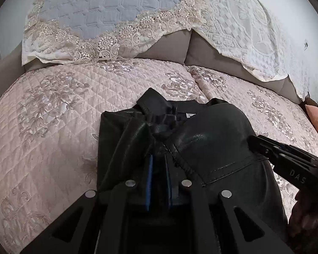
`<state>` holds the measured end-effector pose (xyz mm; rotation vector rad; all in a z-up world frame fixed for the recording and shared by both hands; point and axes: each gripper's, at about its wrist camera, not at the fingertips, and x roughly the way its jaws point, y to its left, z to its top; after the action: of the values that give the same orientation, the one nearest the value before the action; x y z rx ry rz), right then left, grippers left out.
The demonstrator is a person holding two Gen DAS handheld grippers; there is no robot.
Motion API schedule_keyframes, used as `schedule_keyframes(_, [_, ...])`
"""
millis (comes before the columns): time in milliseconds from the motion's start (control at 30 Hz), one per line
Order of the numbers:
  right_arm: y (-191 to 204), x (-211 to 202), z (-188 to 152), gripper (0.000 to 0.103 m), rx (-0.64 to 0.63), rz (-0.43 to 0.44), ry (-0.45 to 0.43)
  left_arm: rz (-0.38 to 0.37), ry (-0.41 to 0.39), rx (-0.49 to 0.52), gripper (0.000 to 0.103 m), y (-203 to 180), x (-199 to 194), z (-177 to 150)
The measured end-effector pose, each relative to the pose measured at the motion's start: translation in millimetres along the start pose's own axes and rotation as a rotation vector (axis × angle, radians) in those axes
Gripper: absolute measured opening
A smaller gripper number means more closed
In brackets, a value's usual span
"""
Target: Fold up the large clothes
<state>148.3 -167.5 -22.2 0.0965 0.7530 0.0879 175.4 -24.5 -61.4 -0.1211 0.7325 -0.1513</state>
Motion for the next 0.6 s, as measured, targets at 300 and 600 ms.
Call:
schedule_keyframes(300, [-1.0,7.6,-15.7,0.026,0.004,-0.043,-0.055,-0.01,-0.021,0.004,0.012,-1.6,5.3,-5.0])
schedule_keyframes(600, [-5.6,11.6,-17.1,0.027,0.027,-0.028,-0.06,-0.054,-0.026,-0.03,0.012,3.5,9.0,-4.7])
